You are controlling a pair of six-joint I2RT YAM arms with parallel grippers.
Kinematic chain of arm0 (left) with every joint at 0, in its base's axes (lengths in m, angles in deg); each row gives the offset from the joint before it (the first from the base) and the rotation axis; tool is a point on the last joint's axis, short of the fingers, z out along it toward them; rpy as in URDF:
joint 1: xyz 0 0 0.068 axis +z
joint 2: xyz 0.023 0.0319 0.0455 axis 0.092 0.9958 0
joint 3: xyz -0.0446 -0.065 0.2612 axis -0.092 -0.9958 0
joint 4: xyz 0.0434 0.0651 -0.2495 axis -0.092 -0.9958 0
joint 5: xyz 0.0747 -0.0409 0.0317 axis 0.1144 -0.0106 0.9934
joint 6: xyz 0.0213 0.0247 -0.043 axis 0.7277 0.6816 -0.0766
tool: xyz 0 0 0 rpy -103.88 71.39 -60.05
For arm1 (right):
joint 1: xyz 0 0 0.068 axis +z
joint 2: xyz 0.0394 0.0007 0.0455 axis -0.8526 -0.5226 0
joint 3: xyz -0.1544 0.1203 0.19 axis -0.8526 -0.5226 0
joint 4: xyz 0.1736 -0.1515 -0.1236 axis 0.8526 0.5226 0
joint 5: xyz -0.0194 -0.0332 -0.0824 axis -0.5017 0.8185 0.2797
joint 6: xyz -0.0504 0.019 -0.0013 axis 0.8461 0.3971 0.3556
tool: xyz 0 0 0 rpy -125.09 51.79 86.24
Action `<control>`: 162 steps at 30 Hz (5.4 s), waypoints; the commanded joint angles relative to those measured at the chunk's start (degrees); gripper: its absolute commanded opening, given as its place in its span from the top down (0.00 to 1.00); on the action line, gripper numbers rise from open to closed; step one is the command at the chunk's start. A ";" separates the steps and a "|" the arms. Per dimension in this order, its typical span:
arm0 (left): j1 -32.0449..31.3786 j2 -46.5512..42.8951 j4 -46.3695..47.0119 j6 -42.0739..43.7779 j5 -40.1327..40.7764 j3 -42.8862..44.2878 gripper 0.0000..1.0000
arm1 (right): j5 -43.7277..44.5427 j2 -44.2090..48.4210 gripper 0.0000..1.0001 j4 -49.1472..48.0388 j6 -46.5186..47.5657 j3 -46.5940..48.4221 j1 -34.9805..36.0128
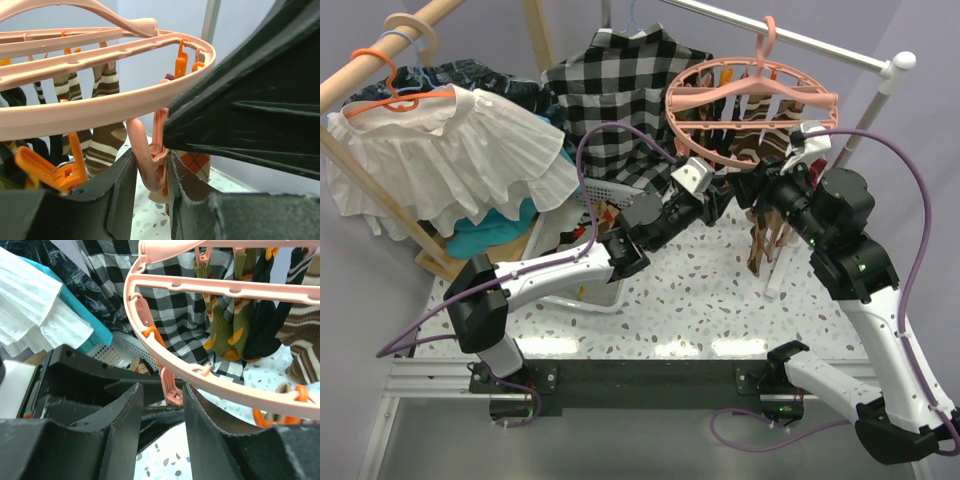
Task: Clip the socks to the hanger
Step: Open the clamp at the hanger, then pick up the sock from the bin.
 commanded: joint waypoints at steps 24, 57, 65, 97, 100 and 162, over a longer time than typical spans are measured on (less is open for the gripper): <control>-4.01 -2.06 0.75 10.38 5.10 2.73 0.86 | 12.03 1.03 0.68 -1.38 -4.81 -2.27 -0.15; -2.79 -5.93 7.87 22.95 -3.69 -6.59 0.49 | 8.52 0.68 1.00 -4.90 -4.81 -3.15 -0.15; -1.55 -3.29 8.49 20.05 -4.39 -3.95 0.51 | 7.64 1.12 1.00 -4.90 -4.63 -3.15 -0.15; -0.06 -1.27 3.04 9.95 -2.37 -0.52 1.00 | 4.48 4.46 0.49 -3.15 -1.03 -2.89 -0.07; -0.06 -1.35 2.25 9.59 -2.46 -0.34 1.00 | 2.28 5.07 0.41 -5.33 -0.76 -3.67 -0.15; 25.07 -6.03 -50.99 -11.05 9.92 -9.32 0.36 | 3.06 0.94 0.91 -10.27 -1.56 -7.54 -0.15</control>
